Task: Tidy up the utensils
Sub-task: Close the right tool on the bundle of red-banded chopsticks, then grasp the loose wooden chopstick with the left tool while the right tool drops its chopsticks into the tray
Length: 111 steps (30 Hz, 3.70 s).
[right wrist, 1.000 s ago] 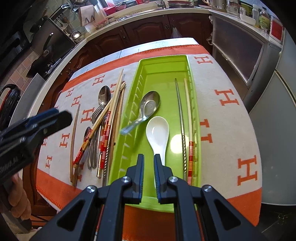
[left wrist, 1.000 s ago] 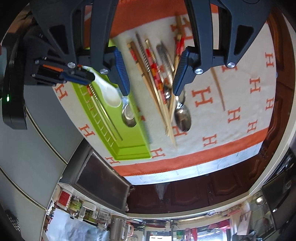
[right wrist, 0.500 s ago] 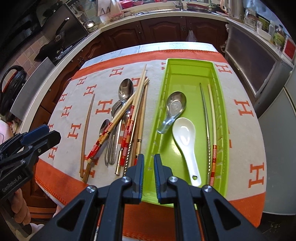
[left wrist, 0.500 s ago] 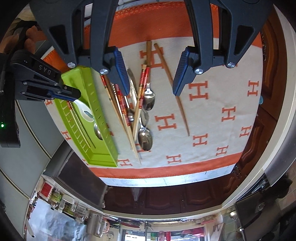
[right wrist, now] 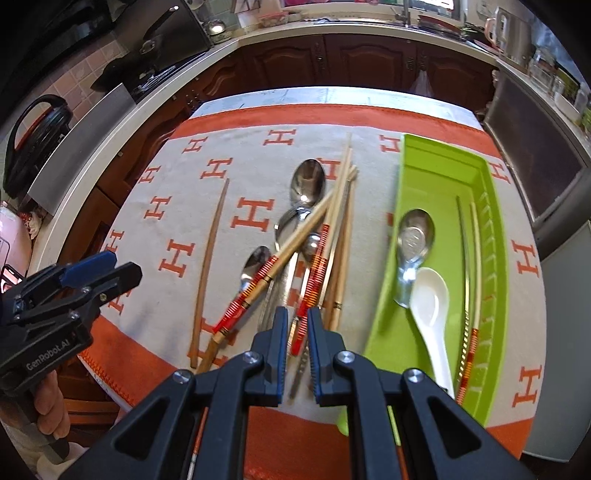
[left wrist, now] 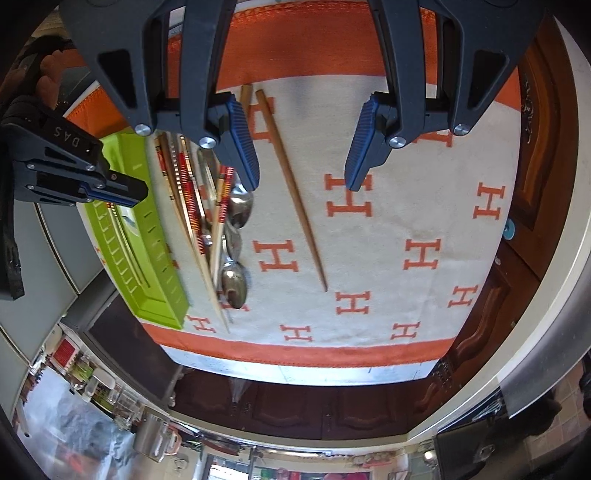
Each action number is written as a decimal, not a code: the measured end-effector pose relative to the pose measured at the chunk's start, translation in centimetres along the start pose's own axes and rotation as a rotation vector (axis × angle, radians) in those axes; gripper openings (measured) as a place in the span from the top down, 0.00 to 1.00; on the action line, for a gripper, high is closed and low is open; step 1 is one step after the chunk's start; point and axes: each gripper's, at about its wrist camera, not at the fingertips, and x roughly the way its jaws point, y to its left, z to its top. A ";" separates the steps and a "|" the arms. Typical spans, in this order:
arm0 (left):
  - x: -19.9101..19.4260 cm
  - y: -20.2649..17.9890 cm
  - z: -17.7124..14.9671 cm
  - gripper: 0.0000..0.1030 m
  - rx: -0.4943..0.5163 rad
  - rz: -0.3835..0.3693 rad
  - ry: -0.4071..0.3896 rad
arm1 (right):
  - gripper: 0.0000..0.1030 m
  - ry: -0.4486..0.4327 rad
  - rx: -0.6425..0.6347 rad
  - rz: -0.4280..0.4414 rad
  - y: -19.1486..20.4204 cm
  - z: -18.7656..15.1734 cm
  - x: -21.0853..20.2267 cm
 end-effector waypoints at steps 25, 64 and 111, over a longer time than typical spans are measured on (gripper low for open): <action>9.3 1.7 2.1 0.56 -0.050 -0.022 0.129 | 0.90 0.145 0.290 0.115 -3.2 5.1 8.3; 13.0 -0.2 3.0 0.96 -0.023 0.023 0.121 | 0.90 0.057 0.151 -0.039 -2.4 5.4 8.1; 5.3 -20.2 7.9 0.96 0.104 -0.288 0.118 | 0.89 0.042 0.404 0.090 -15.5 -0.6 -0.8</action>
